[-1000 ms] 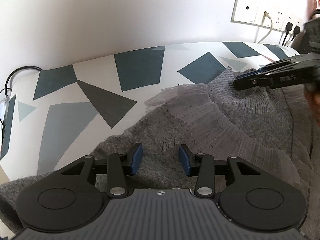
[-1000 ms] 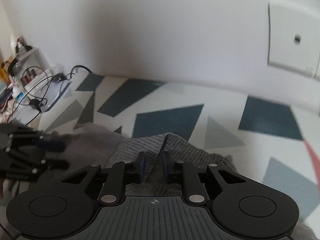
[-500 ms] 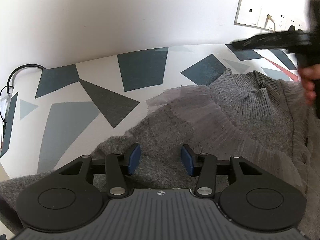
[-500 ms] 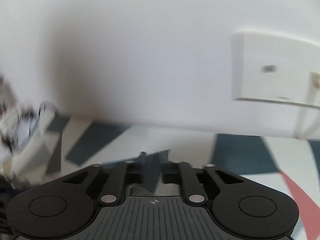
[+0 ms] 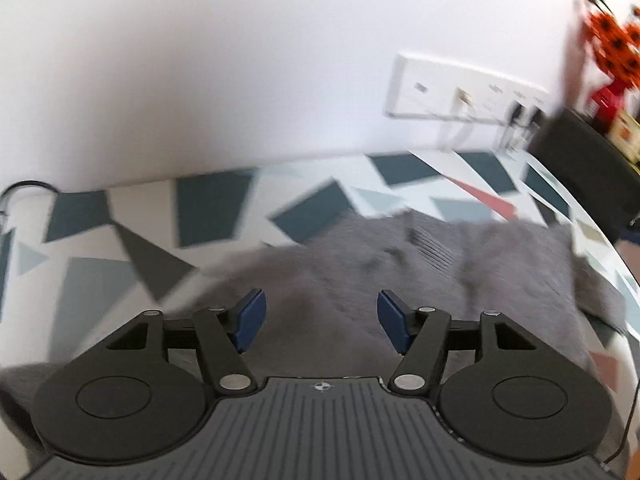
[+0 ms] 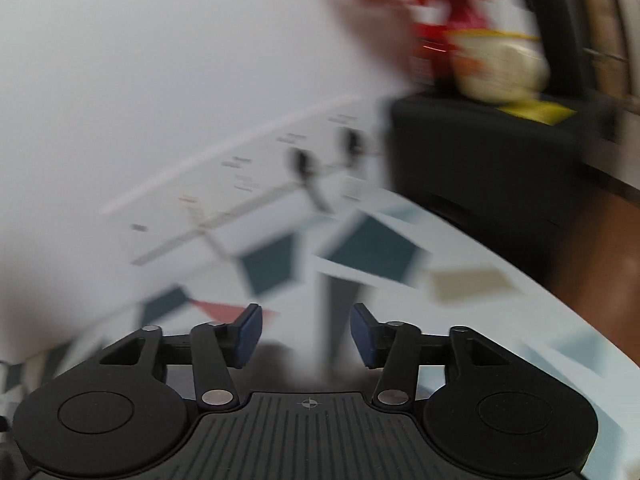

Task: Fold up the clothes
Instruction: 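Grasp the sweater cuff with the right gripper and lift it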

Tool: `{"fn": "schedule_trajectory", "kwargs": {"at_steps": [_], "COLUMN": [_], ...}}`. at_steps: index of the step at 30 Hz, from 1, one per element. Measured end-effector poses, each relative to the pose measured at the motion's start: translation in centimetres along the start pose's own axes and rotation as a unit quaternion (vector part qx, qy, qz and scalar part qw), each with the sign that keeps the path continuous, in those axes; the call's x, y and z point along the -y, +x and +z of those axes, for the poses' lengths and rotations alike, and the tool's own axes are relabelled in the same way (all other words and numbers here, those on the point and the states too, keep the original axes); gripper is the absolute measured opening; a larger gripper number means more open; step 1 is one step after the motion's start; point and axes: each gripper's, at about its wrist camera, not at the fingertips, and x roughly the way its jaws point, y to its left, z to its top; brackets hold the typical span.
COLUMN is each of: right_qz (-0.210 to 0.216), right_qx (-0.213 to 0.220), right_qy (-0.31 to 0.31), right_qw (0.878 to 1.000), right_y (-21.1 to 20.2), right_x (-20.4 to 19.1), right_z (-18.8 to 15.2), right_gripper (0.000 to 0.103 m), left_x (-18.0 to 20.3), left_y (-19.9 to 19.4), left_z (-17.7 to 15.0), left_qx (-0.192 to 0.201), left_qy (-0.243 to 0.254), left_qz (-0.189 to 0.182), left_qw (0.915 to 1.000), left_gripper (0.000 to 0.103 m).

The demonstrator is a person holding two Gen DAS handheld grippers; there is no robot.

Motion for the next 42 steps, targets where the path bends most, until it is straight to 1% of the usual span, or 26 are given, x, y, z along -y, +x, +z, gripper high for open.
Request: {"fn": "schedule_trajectory", "kwargs": {"at_steps": [2, 4, 5, 6, 7, 9, 10, 11, 13, 14, 15, 16, 17, 18, 22, 26, 28, 31, 32, 37, 38, 42], "right_qz": [-0.047, -0.088, -0.105, -0.118, -0.126, -0.139, -0.142, -0.145, -0.146, -0.14, -0.135, -0.13, -0.125, -0.12, -0.14, -0.164, -0.188, -0.213, -0.217, -0.227, -0.222, -0.178], "right_qx": [-0.017, -0.024, -0.025, -0.027, -0.03, -0.037, -0.041, -0.045, -0.052, -0.053, -0.051, -0.048, -0.046, -0.043, 0.006, 0.06, 0.106, 0.158, 0.168, 0.183, 0.181, 0.161], "right_qy": [0.014, 0.028, 0.032, 0.032, 0.028, 0.023, 0.023, 0.024, 0.028, 0.03, 0.028, 0.026, 0.024, 0.022, 0.04, 0.06, 0.071, 0.078, 0.08, 0.082, 0.084, 0.083], "right_qw": [0.999, 0.995, 0.994, 0.992, 0.991, 0.989, 0.989, 0.988, 0.988, 0.988, 0.989, 0.99, 0.991, 0.992, 0.989, 0.983, 0.974, 0.961, 0.958, 0.953, 0.954, 0.967], "right_y": [-0.4, -1.0, -1.3, -1.5, -1.6, -1.6, -1.4, -1.1, -0.5, -0.2, 0.0, 0.1, 0.3, 0.5, -0.9, -2.6, -4.6, -7.4, -8.1, -10.7, -11.1, -13.0], "right_x": [2.5, 3.8, 4.2, 4.5, 4.5, 4.7, 4.7, 4.7, 4.7, 4.6, 4.5, 4.4, 4.3, 4.1, 5.3, 6.6, 7.5, 8.3, 8.5, 9.2, 9.1, 7.9], "right_z": [-1.5, -3.5, -4.4, -5.1, -5.7, -6.8, -7.1, -7.4, -7.9, -7.8, -7.8, -7.8, -7.8, -7.8, -5.8, -3.6, -2.0, 0.0, 0.5, 1.4, 1.6, 2.3], "right_gripper": [0.049, 0.055, 0.066, 0.07, 0.071, 0.077, 0.078, 0.078, 0.072, 0.063, 0.047, 0.038, 0.019, 0.01, 0.008, 0.008, 0.008, 0.008, 0.008, 0.008, 0.008, 0.008], "left_x": [1.6, 2.7, 3.1, 3.6, 3.9, 4.4, 4.5, 4.7, 5.0, 5.1, 5.2, 5.3, 5.3, 5.3, 5.5, 5.7, 6.0, 6.3, 6.5, 6.8, 6.8, 6.4], "left_y": [0.7, 1.5, 1.8, 2.0, 2.2, 2.5, 2.6, 2.6, 2.7, 2.7, 2.8, 2.8, 2.9, 3.1, 4.1, 4.4, 4.5, 4.7, 4.8, 5.1, 5.1, 5.1], "left_z": [-0.6, -1.3, -1.7, -2.1, -2.4, -3.0, -3.3, -3.5, -3.8, -3.9, -4.0, -4.2, -4.3, -4.5, -5.1, -5.4, -5.2, -5.2, -5.2, -5.2, -5.2, -5.2], "left_qx": [-0.019, -0.037, -0.044, -0.05, -0.053, -0.061, -0.064, -0.067, -0.071, -0.071, -0.072, -0.074, -0.076, -0.081, -0.106, -0.105, -0.105, -0.101, -0.1, -0.094, -0.093, -0.089], "left_qy": [0.017, 0.026, 0.028, 0.03, 0.031, 0.032, 0.031, 0.031, 0.033, 0.035, 0.036, 0.036, 0.036, 0.035, 0.032, 0.032, 0.03, 0.029, 0.029, 0.027, 0.027, 0.021], "left_qz": [-0.006, -0.005, -0.005, -0.003, -0.001, 0.003, 0.004, 0.005, 0.007, 0.01, 0.012, 0.015, 0.017, 0.021, 0.044, 0.051, 0.052, 0.051, 0.05, 0.043, 0.041, 0.028], "left_qw": [0.9997, 0.999, 0.9986, 0.9983, 0.9981, 0.9976, 0.9975, 0.9973, 0.9969, 0.9968, 0.9967, 0.9965, 0.9963, 0.9959, 0.9929, 0.9926, 0.9927, 0.9931, 0.9933, 0.9943, 0.9945, 0.9955], "left_gripper": [0.064, 0.064, 0.064, 0.064, 0.064, 0.066, 0.066, 0.067, 0.069, 0.07, 0.073, 0.073, 0.074, 0.075, 0.075, 0.077, 0.078, 0.079, 0.08, 0.082, 0.083, 0.085]}}
